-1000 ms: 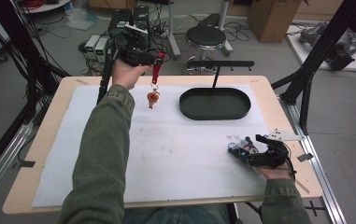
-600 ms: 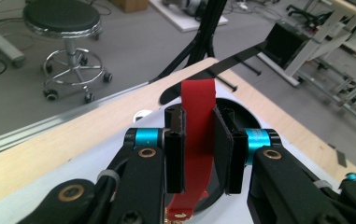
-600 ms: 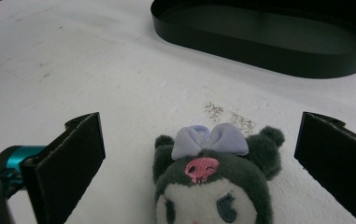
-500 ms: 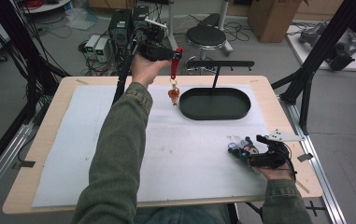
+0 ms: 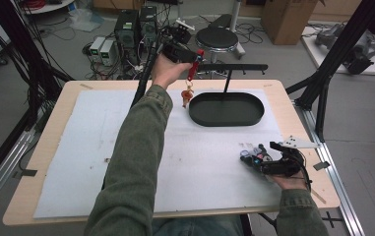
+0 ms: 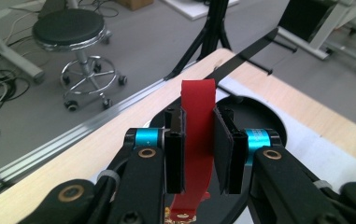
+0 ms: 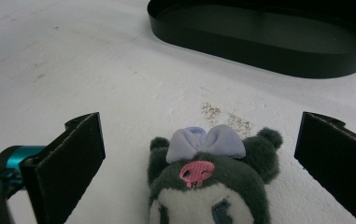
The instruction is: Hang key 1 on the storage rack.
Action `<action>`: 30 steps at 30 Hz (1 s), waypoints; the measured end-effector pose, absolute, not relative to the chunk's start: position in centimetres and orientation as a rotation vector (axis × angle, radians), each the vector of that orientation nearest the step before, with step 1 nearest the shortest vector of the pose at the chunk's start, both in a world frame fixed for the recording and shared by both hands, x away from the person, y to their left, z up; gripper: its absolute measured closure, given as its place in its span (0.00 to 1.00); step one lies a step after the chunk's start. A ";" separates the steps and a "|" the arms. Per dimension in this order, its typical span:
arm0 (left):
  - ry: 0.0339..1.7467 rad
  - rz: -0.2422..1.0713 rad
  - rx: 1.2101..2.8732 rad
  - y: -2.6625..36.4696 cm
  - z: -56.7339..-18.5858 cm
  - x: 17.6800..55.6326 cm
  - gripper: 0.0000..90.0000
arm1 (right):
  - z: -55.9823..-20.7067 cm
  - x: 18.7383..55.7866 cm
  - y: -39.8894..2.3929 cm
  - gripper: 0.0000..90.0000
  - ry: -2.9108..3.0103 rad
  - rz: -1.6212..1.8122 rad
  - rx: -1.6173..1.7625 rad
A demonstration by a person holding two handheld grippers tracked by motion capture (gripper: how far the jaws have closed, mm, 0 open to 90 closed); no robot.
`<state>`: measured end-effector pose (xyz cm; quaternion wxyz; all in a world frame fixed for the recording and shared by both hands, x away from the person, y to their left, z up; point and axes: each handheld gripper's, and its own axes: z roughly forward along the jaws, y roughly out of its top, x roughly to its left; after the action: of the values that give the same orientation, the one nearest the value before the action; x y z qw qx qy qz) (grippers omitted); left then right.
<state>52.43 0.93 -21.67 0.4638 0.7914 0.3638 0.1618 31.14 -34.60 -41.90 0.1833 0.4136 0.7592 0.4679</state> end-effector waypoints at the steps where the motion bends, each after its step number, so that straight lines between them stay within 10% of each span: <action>1: 0.897 0.404 1.940 0.7 -21.7 52.5 0.84 | -41.9 31.1 -34.6 0.01 2.142 1.322 1.172; 30: 0.904 0.389 1.829 -3.0 -21.6 55.6 0.84 | -42.2 31.1 -35.0 0.01 2.173 1.294 1.174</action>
<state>55.62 -3.01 -21.60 0.5075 0.7588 0.3750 0.1614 31.10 -34.99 -42.20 0.1757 0.4145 0.7672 0.4568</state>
